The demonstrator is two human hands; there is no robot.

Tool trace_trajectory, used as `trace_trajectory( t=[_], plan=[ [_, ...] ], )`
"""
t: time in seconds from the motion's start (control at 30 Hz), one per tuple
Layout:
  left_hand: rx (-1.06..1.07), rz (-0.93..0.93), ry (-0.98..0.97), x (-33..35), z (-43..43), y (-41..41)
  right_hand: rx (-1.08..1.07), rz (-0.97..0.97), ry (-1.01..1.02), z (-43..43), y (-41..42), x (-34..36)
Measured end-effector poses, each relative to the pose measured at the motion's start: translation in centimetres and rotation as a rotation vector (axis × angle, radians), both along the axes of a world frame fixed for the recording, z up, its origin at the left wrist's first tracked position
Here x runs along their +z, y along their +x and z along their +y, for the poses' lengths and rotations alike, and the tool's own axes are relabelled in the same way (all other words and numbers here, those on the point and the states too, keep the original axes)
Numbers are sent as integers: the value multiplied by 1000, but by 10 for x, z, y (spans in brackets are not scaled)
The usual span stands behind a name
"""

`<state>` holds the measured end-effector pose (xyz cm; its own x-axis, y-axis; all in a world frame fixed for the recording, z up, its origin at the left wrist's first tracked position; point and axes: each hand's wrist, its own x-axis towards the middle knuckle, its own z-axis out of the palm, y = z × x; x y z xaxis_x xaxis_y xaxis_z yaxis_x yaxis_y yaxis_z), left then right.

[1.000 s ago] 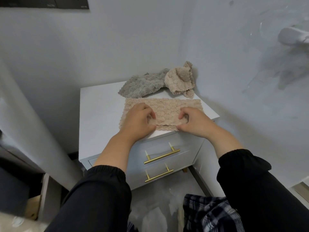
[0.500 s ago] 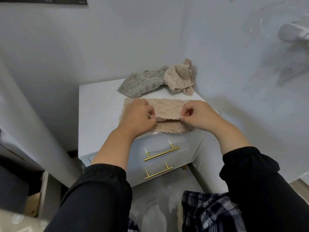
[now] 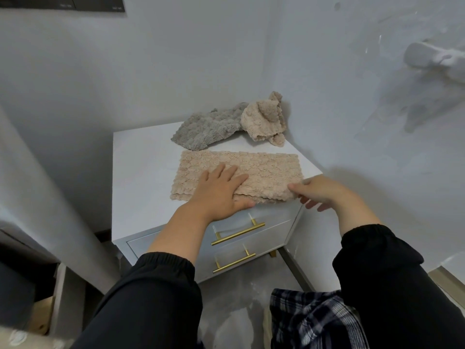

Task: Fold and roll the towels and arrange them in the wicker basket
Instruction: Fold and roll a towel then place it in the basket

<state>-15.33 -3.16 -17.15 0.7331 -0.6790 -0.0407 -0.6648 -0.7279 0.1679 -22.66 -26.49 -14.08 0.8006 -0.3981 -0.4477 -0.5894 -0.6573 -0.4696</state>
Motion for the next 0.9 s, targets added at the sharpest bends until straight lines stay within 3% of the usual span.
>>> trace_trajectory(
  t=[0.1, 0.2, 0.37, 0.5, 0.7, 0.9],
  plan=[
    [44, 2, -3, 1, 0, 2, -144, -64, 360, -3, 0, -4],
    [86, -13, 12, 0, -1, 3, -243, -166, 502, -1, 4, -3],
    [212, -85, 7, -2, -5, 6, -299, -598, 260, 17, 23, -6],
    [247, -158, -110, -4, -8, 4, -395, -748, 110, 24, 31, -13],
    [155, -199, -212, -8, -10, 5, -341, -623, 136, 20, 27, -10],
    [126, -186, -95, -10, -10, 5, -300, -495, 14, 18, 25, -5]
  ],
)
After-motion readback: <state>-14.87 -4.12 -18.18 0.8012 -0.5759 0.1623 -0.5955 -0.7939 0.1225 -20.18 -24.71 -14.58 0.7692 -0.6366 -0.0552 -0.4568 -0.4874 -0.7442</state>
